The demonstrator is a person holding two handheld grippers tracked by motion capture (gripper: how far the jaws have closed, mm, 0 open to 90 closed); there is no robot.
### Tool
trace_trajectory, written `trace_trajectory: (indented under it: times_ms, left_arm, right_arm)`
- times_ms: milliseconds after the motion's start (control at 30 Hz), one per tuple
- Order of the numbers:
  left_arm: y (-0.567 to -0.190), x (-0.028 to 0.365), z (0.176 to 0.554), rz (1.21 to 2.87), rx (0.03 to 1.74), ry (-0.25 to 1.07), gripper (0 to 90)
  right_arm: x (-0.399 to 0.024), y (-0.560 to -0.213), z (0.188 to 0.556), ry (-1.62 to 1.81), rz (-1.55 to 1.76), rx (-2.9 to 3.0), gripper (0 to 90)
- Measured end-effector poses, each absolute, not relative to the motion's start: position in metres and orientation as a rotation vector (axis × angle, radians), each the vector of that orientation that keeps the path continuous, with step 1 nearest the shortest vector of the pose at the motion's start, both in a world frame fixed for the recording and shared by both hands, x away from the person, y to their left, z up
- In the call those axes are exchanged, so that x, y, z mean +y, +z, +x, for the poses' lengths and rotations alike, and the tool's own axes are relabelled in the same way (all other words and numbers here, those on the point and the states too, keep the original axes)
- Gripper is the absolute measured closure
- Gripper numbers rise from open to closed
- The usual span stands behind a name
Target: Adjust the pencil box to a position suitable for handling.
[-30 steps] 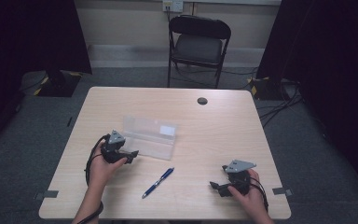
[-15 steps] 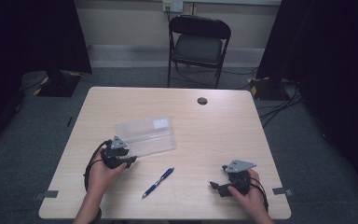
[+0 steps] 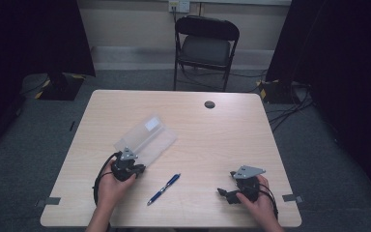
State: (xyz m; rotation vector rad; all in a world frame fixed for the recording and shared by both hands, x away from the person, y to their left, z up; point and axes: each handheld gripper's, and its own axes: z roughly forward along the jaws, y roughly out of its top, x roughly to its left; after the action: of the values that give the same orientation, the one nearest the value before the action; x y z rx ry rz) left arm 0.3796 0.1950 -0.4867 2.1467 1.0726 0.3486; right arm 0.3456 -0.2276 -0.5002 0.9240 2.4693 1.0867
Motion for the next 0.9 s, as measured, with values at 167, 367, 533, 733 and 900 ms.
trace_trajectory:
  times_ms: [167, 367, 533, 733, 900]
  left_arm:
    - [-0.487, 0.193, 0.379, 2.139, 1.082, 0.358, 85.2]
    - [-0.487, 0.188, 0.376, 2.133, 1.088, 0.358, 85.0]
    - [-0.487, 0.186, 0.376, 2.133, 1.094, 0.357, 85.1]
    - [-0.487, 0.183, 0.375, 2.123, 1.106, 0.36, 85.1]
    - [-0.487, 0.183, 0.375, 2.116, 1.102, 0.354, 84.9]
  right_arm:
    - [-0.228, -0.5, 0.346, 1.086, 0.925, 2.469, 15.2]
    - [-0.228, -0.5, 0.346, 1.085, 0.925, 2.468, 15.2]
    - [-0.228, -0.5, 0.346, 1.085, 0.925, 2.468, 15.2]
    - [-0.228, -0.5, 0.346, 1.087, 0.924, 2.47, 15.2]
    - [-0.228, -0.5, 0.346, 1.086, 0.924, 2.469, 15.2]
